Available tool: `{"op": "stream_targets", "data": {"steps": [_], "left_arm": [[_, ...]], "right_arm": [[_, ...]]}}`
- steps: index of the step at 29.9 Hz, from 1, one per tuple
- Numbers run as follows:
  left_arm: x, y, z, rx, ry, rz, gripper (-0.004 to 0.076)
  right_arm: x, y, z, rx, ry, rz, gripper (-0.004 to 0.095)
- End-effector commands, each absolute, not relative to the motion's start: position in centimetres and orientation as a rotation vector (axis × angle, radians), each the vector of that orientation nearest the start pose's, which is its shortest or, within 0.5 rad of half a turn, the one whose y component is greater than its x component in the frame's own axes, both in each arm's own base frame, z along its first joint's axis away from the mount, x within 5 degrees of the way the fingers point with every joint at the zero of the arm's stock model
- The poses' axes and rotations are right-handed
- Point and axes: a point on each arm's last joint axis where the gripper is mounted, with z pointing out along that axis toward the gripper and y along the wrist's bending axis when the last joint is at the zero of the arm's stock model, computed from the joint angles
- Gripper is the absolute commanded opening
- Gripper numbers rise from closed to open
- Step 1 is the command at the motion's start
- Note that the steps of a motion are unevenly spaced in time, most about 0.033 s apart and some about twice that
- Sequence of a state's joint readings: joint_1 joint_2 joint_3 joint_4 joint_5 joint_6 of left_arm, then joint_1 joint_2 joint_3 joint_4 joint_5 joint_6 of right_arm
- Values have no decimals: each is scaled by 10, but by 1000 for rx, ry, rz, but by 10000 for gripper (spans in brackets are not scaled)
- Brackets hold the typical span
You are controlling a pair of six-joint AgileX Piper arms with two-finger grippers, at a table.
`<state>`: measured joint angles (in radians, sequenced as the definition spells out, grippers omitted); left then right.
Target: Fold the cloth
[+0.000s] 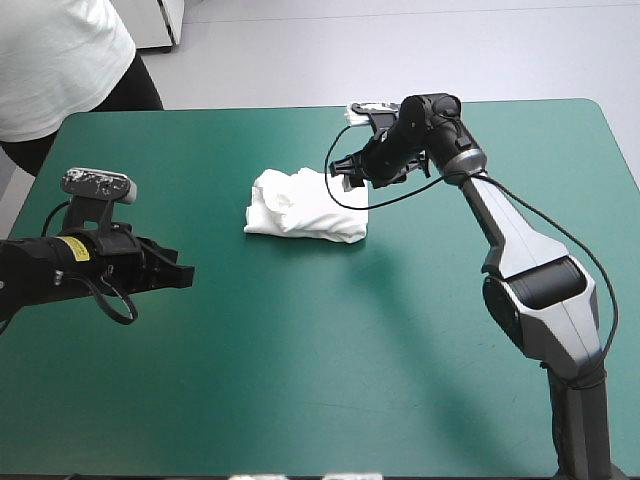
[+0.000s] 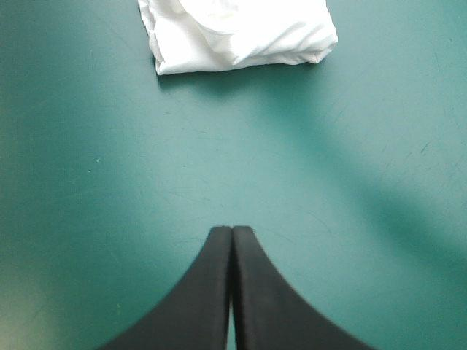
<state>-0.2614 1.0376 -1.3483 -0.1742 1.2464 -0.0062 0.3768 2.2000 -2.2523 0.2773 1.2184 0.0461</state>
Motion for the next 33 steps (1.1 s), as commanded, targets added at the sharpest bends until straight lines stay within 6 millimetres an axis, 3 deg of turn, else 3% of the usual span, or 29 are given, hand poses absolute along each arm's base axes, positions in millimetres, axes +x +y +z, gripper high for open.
{"op": "stream_targets", "data": {"steps": [1,6,12,19,23,25,28,33], "left_arm": [[160,-60,450,302,2307,-388,-10],[161,-60,451,293,2290,-391,-10],[161,-61,450,287,2298,-396,-10],[159,-60,449,293,2320,-394,-10],[159,-60,449,293,2320,-394,-10],[159,-60,449,293,2320,-394,-10],[159,-60,449,293,2320,-394,-10],[159,-60,449,294,2325,-394,-10]], "right_arm": [[436,182,340,-356,2562,520,543],[442,180,319,-337,2578,515,542],[450,192,291,-325,2602,655,542],[461,200,254,-286,2666,722,541],[462,203,242,-277,2701,731,531],[462,202,241,-269,2714,721,427],[462,201,241,-264,2726,703,19],[459,192,249,-276,2740,593,-17]]}}
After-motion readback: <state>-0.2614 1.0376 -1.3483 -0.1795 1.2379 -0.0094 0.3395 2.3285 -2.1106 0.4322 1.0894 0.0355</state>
